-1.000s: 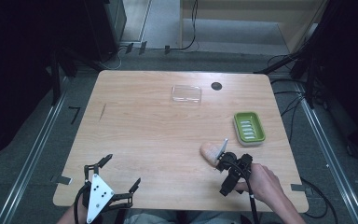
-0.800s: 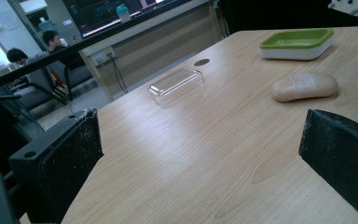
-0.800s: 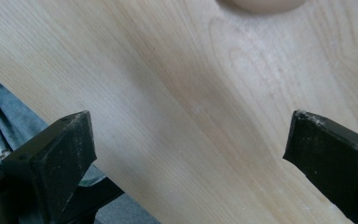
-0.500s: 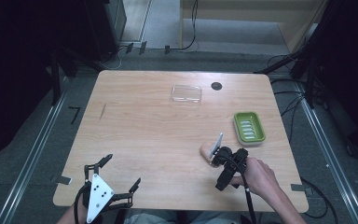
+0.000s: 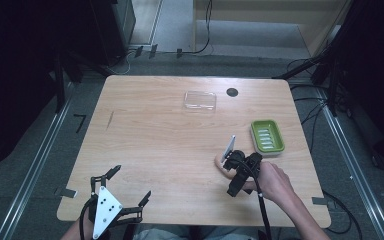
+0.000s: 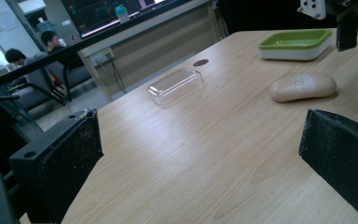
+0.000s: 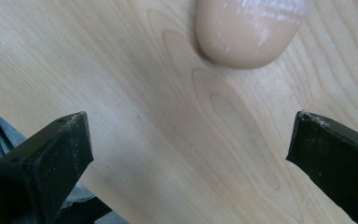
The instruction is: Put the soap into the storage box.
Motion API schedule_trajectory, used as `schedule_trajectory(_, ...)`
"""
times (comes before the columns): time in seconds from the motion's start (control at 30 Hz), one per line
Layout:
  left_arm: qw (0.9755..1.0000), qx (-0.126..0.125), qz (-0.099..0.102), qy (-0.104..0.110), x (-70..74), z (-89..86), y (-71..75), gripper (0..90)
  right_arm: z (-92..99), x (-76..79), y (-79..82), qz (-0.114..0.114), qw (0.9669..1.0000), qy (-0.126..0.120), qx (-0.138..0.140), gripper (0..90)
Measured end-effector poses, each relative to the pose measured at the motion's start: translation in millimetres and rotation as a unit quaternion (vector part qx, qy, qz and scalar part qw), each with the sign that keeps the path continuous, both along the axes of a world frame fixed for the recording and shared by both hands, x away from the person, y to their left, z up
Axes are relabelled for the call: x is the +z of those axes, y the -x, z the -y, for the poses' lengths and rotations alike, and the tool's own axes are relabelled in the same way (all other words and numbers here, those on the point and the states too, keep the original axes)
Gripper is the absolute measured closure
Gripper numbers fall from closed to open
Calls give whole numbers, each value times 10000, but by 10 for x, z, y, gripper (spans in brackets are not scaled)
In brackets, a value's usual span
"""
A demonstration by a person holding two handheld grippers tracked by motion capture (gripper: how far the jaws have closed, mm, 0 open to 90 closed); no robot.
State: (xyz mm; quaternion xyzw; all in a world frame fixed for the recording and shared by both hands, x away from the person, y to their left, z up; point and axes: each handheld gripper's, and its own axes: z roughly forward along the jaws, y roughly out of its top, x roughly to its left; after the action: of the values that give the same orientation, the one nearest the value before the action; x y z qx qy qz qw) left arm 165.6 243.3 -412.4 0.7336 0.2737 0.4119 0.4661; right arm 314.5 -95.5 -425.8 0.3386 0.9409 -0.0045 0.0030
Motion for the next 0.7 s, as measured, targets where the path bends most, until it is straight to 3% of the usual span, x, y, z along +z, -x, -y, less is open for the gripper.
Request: schedule_trajectory(0.7, 10000, 10, 0, 2, 1, -6, 3, 0, -114, 5, -281, 95, 9997, -126, -163, 0)
